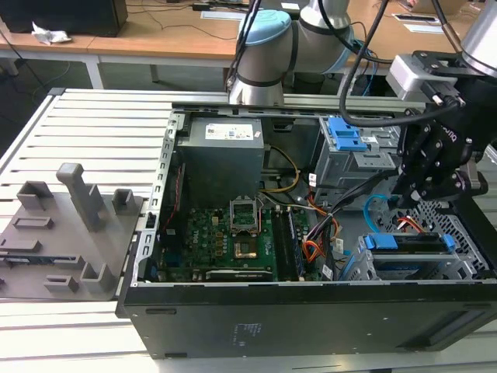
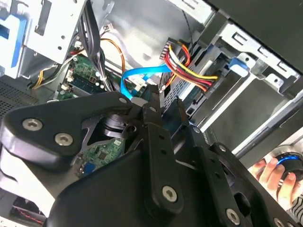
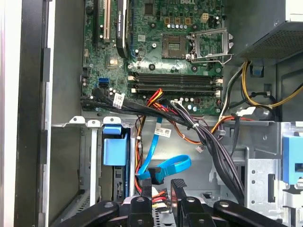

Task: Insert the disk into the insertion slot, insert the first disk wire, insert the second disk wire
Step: 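Insert the second disk wire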

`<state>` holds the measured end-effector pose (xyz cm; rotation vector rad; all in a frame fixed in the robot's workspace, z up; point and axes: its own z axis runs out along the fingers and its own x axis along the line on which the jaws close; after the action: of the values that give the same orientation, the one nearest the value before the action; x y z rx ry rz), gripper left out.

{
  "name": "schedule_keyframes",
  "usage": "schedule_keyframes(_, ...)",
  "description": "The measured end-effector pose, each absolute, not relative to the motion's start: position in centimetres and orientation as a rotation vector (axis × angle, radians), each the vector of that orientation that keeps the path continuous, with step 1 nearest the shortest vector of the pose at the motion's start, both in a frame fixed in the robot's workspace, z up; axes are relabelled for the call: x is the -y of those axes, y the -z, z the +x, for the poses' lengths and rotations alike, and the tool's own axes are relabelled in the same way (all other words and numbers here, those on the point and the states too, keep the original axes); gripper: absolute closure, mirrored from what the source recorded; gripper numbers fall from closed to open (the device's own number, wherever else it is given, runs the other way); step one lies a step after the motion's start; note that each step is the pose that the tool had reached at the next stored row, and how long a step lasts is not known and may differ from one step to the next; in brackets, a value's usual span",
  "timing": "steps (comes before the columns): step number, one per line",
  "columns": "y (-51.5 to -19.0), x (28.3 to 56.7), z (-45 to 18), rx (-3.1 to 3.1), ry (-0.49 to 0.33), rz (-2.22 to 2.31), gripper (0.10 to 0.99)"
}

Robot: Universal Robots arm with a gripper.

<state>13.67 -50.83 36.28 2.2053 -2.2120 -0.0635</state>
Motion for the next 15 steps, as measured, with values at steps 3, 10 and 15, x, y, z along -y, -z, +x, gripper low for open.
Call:
schedule_keyframes(3,-36.3,50.8,13.2,2.200,0.062,2.218,0.784)
schedule_keyframes(10,-36.3,50.9,12.3,2.150,0.061,2.265,0.784)
schedule_keyframes(15,-36.3,50.9,12.1,2.098,0.060,2.312,0.784)
